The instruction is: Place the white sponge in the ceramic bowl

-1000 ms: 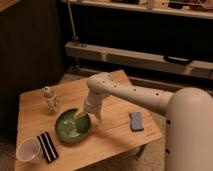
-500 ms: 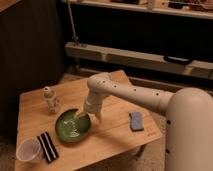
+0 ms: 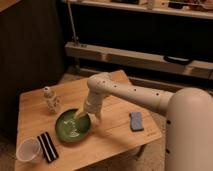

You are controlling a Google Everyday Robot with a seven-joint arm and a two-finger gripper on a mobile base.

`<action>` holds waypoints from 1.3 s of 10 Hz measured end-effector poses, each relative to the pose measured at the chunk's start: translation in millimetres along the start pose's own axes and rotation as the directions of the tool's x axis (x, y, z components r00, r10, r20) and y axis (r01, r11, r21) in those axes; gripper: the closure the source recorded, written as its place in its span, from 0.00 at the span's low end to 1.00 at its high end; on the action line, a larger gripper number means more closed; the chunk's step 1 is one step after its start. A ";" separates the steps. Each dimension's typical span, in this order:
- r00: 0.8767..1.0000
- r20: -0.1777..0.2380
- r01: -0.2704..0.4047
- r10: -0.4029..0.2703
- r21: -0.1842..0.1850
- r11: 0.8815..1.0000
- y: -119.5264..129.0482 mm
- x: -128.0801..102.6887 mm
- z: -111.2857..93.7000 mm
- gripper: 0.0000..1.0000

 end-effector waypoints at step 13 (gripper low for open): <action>0.963 -0.167 -0.232 0.212 -0.114 0.966 167.5 -94.6 -150.3 0.20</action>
